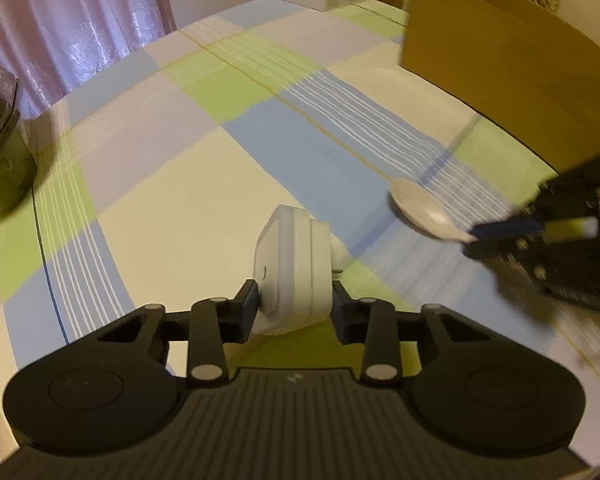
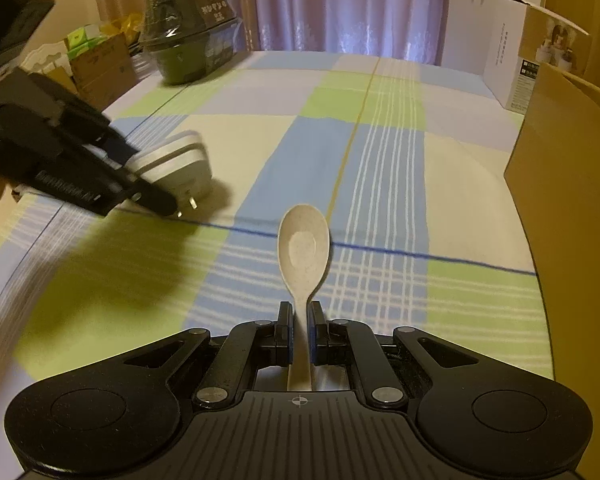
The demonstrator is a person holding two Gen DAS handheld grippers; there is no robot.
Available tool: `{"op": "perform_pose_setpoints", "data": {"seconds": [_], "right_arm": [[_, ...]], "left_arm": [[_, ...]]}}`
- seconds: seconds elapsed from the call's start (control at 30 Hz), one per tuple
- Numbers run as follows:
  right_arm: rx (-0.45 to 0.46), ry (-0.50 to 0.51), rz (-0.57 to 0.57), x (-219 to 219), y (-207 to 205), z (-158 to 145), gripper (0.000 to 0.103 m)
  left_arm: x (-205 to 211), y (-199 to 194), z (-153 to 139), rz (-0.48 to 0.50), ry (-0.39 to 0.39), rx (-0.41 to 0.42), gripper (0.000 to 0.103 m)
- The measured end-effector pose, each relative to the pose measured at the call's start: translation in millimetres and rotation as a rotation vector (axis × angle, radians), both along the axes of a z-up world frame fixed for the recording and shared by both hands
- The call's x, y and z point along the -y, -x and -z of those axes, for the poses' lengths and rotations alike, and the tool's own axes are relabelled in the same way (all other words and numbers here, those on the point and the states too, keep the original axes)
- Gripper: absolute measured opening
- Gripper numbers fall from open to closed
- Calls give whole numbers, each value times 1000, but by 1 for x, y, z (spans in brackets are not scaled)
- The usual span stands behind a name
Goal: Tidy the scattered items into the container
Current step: 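Grasp the white spoon with the right tool while the left tool grasps the white plug, then lift the spoon and plug and carry both toward the cardboard box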
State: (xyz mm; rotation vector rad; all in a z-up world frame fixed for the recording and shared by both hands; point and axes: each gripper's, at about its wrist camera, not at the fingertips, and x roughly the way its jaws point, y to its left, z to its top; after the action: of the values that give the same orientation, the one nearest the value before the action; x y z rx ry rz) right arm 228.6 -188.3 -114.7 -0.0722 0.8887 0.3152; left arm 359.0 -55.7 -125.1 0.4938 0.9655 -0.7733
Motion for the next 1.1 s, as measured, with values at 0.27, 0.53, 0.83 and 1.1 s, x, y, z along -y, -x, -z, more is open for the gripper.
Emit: {"op": "perform_pose_setpoints", "data": {"seconds": [0.27,0.53,0.83,1.1], "right_arm": [[-46,22,-15,23,58,-12,9],[-87,56,-26,38,109,-11,10],[-60,76,-21,46,119,-12,10],[-24,93,-26,49,124,-10,92]], "left_arm": [[-4,87,-9,-30,28,-87,27],[1,152,-12,-32,51,-132,27],[-5,163,-15,-113,105,-146,56],[9,155,-4,-121,101,-188,71]]}}
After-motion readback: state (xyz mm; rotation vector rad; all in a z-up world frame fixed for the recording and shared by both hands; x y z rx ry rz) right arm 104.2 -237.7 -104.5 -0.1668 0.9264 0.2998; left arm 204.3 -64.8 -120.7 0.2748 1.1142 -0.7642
